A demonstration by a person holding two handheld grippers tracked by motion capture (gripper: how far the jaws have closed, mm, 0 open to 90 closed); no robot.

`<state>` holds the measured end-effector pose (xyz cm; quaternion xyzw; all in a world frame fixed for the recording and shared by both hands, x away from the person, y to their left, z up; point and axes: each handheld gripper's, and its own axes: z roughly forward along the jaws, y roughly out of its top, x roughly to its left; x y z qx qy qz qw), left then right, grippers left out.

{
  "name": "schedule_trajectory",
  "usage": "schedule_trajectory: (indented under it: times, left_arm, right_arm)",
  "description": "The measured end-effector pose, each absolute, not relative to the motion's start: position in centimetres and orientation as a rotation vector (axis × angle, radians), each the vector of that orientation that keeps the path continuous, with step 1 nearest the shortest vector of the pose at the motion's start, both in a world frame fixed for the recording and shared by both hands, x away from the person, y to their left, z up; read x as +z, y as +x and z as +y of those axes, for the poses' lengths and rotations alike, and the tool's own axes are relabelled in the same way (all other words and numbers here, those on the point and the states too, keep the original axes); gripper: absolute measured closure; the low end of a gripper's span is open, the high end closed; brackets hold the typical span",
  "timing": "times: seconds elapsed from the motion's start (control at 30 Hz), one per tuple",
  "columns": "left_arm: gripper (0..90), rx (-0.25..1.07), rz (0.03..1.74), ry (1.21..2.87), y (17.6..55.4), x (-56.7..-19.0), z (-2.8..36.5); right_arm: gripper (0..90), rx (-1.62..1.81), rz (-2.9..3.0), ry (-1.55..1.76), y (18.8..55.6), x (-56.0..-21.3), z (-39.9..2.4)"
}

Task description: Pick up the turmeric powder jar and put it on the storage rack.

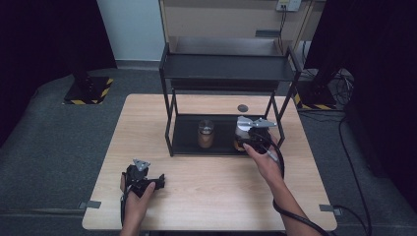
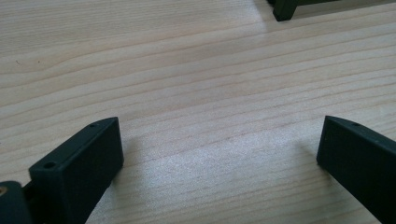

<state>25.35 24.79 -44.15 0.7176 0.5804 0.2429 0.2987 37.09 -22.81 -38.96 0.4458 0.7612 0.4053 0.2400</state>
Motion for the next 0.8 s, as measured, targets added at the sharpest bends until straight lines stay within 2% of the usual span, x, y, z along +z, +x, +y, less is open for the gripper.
schedule_trajectory:
  times: [0.8]
  left_arm:
    - [0.0, 0.644, 1.536, 1.909, 25.38, -44.16, 24.70]
  right_arm:
    - [31.2, 1.104, 2.074, 1.183, 36.53, -39.93, -22.82]
